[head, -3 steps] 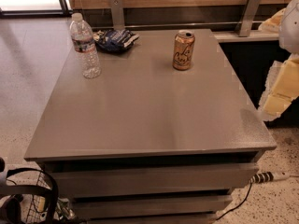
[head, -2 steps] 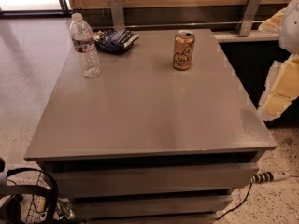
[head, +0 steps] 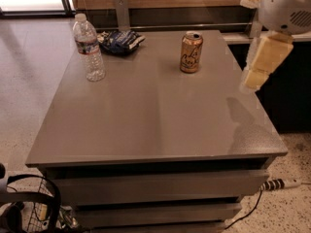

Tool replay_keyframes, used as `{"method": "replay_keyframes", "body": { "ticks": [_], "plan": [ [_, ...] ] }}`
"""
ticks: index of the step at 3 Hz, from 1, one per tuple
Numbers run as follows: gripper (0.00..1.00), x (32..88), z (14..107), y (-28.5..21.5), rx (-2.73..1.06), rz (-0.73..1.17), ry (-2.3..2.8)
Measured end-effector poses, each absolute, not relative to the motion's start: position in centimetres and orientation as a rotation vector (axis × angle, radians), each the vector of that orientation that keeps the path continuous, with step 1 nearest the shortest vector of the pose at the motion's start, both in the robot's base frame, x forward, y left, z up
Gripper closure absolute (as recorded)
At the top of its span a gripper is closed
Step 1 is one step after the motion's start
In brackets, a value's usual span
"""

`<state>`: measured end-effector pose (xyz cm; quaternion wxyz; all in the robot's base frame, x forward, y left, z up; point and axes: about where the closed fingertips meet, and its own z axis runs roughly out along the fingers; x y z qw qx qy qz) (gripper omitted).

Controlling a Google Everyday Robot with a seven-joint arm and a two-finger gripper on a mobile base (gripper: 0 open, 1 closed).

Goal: Pick blue chip bag

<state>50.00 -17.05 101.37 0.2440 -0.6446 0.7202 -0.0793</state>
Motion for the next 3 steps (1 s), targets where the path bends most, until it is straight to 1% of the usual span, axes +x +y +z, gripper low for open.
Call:
{"method": "replay_keyframes", "body": {
  "ticks": [1,2,3],
  "plan": [
    [0.0,56.5,102.3,-12.1,-1.793,-0.24,1.762],
    [0.0,62.0,101.3,-8.1,-1.77,-0.2,1.639],
    [0.0,65.0,100.3,-5.6,-1.717,-0.172,1.59]
  ]
}}
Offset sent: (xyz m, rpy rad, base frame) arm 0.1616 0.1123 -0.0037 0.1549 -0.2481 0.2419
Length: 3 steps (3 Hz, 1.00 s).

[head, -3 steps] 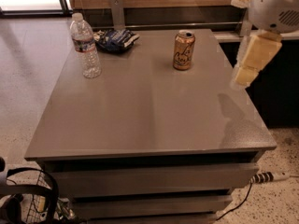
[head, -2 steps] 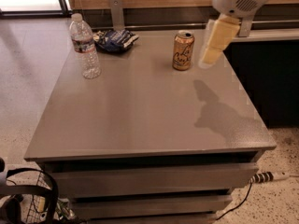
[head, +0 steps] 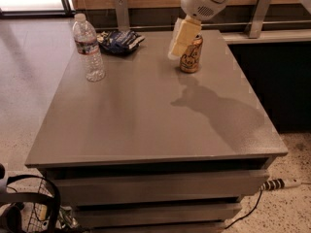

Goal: Pick blue chip bag

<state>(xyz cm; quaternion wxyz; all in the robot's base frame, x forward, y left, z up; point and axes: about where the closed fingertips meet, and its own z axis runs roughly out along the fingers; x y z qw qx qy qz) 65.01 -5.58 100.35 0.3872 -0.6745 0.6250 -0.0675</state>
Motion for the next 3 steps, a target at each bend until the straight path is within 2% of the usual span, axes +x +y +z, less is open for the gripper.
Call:
{"method": "replay_keyframes", "body": {
  "ticks": [1,2,3],
  "plan": [
    [0.0,65.0,100.3,-5.5,-1.718,-0.171,1.59],
    [0.0,67.7,99.8,-4.1,-1.75,-0.149,1.561],
    [0.0,72.7,98.1,-1.0,-1.776,-0.106,1.526]
  ]
}}
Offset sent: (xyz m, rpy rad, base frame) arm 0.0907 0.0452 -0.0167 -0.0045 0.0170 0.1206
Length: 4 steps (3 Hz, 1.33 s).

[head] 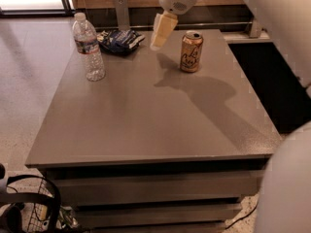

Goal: Pick blue chip bag

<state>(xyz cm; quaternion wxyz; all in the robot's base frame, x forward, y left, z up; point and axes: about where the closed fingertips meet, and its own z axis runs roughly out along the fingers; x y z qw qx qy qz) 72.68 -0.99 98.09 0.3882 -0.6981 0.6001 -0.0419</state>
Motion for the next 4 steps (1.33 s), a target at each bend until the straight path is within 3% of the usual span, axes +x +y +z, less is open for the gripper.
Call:
{"method": "replay_keyframes", "body": {
  "ticks": [2,4],
  "plan": [
    [0.0,79.0,92.7,3.4,-1.815,-0.076,1.576],
    [0.0,81.3,88.9,6.9,-1.867,-0.054,1.606]
  ]
}}
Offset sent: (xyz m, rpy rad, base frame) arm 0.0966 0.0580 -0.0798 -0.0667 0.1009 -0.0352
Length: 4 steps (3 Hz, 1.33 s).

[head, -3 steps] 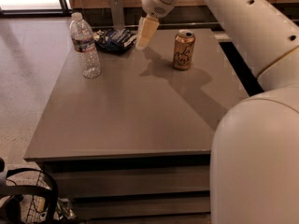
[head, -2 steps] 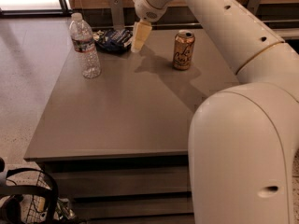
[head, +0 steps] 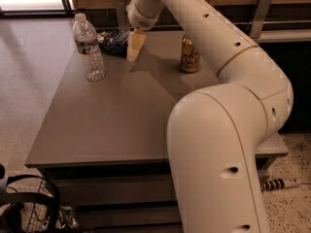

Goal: Pick blue chip bag

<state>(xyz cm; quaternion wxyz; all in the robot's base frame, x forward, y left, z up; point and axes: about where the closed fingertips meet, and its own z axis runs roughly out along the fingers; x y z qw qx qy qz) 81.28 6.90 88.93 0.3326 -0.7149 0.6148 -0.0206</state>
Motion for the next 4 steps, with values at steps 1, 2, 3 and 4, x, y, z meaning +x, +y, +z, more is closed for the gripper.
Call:
{"method": "replay_keyframes", "body": {
  "ticks": [1,2,3,4],
  "plan": [
    [0.0,81.8,87.7,8.5,-1.883,-0.026,1.598],
    [0.03,83.0,86.2,9.4,-1.867,-0.031,1.597],
    [0.33,84.1,84.9,9.4,-1.85,-0.057,1.602],
    [0.57,84.1,84.6,9.6,-1.855,-0.052,1.603]
  ]
}}
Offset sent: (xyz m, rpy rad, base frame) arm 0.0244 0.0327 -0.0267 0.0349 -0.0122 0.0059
